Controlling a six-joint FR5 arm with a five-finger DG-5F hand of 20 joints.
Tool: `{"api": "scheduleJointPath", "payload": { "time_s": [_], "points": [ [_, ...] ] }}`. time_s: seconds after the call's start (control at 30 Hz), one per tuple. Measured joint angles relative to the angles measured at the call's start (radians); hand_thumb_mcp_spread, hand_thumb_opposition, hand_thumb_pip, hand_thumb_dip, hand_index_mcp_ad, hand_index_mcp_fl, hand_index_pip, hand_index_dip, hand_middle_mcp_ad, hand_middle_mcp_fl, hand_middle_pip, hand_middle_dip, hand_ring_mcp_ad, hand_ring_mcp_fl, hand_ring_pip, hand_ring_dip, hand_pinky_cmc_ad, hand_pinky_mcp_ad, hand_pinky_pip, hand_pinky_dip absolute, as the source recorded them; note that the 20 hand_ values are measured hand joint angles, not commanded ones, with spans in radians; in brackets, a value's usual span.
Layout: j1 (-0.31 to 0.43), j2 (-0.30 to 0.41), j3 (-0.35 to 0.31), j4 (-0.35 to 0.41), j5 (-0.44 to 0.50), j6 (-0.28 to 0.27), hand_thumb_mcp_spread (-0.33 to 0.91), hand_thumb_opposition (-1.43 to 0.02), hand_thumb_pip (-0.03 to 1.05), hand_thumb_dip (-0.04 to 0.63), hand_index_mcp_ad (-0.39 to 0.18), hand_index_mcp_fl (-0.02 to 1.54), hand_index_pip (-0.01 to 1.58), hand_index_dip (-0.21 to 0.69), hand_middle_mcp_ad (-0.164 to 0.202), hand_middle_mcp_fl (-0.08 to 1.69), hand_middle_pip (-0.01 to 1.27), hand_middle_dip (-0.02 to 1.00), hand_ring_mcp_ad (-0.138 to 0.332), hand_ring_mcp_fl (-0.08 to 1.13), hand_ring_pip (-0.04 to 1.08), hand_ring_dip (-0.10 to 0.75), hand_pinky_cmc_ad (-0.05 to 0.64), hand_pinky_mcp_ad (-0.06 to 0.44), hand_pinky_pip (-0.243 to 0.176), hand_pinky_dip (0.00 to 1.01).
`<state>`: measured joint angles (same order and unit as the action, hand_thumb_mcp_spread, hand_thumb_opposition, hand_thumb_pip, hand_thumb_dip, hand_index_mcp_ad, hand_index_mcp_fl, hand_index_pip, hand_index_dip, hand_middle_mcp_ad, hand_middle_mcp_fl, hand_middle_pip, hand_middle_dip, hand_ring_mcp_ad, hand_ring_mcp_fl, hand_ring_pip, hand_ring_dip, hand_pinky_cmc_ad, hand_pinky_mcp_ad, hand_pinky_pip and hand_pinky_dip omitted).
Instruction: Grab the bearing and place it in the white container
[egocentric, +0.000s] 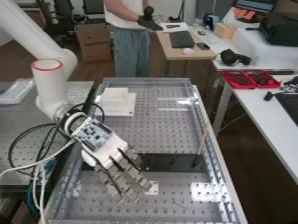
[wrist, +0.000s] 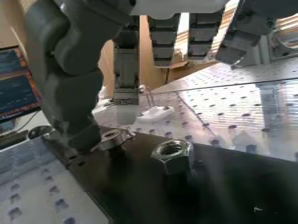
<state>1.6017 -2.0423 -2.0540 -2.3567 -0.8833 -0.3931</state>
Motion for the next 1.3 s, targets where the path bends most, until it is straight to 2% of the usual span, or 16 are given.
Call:
{"api": "scheduleJointPath", "payload": {
  "time_s": [0.4, 0.93, 1.3],
  "points": [
    [0.004, -0.01, 0.001, 0.016, 0.009, -0.024, 0.52, -0.82, 0.44, 0.283, -0.065, 0.23, 1.25, 0.449, 0.082, 0.01, 0.14, 0.13, 0.161, 0.0, 0.08, -0.033, 0.33, 0.195, -0.124, 0.13],
    [0.001, -0.005, -0.009, 0.02, -0.015, -0.054, 0.52, -0.81, 0.44, 0.283, -0.063, 0.24, 1.25, 0.443, 0.08, 0.01, 0.14, 0.14, 0.161, 0.0, 0.08, -0.031, 0.328, 0.197, -0.124, 0.13],
    [0.001, -0.004, -0.012, 0.034, -0.026, -0.117, 0.52, -0.81, 0.44, 0.283, -0.063, 0.24, 1.25, 0.428, 0.08, 0.01, 0.14, 0.14, 0.161, 0.0, 0.08, -0.023, 0.328, 0.182, -0.12, 0.13]
  ]
}}
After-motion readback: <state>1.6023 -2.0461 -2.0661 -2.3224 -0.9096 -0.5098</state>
